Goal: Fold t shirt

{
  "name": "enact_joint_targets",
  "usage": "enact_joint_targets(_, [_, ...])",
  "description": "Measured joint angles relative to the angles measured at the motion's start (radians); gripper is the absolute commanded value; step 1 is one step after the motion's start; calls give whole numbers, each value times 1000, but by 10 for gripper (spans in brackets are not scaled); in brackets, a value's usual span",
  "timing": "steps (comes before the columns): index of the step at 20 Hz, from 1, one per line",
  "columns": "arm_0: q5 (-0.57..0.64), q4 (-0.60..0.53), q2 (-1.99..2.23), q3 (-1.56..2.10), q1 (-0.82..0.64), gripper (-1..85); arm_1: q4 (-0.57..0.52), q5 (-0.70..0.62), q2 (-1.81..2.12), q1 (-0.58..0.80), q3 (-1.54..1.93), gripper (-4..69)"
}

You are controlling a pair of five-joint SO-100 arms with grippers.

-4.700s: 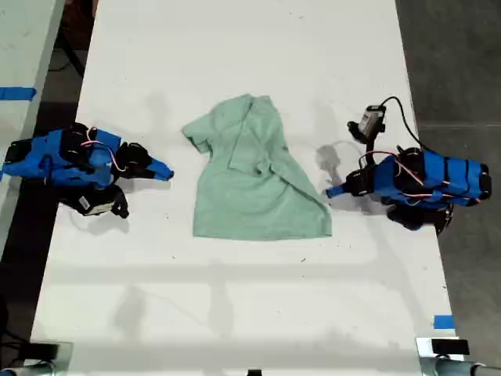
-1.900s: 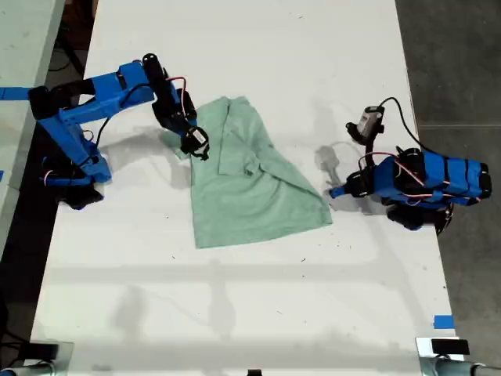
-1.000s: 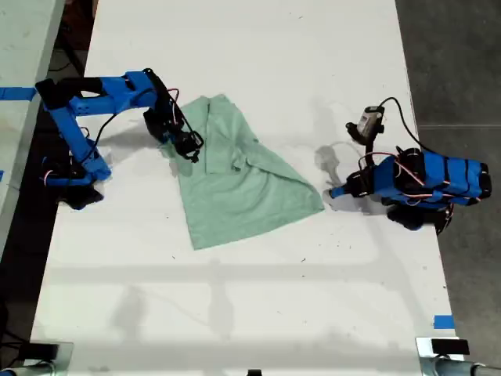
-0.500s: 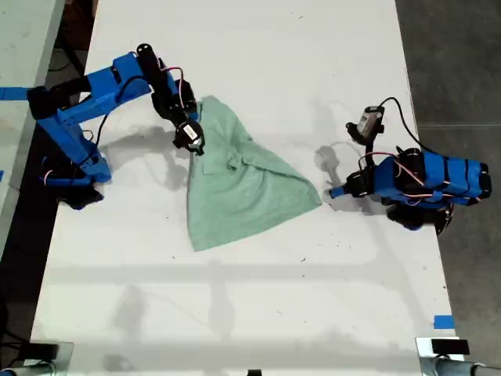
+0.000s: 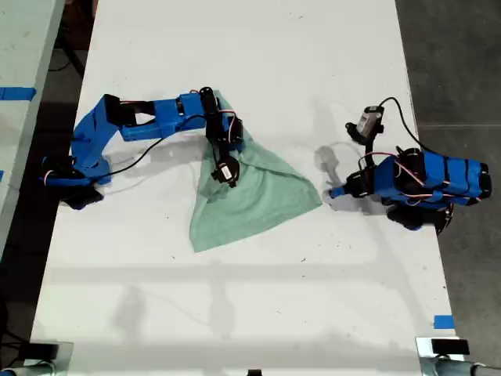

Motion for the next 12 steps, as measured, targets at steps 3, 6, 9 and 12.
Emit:
enact_joint_targets(3, [17,61,52,12,5,294,0,-2,0,0,0,53])
enact_joint_targets(6, [-9,221,225,60,9,286,0,-2,0,0,0,53])
enact_joint_targets(9, [-106,258,646,310,-2,268,0,-2,0,0,0,54])
enact_joint_targets(12, [-167,264,1121,581,-49,250,0,-3,0,0,0,55])
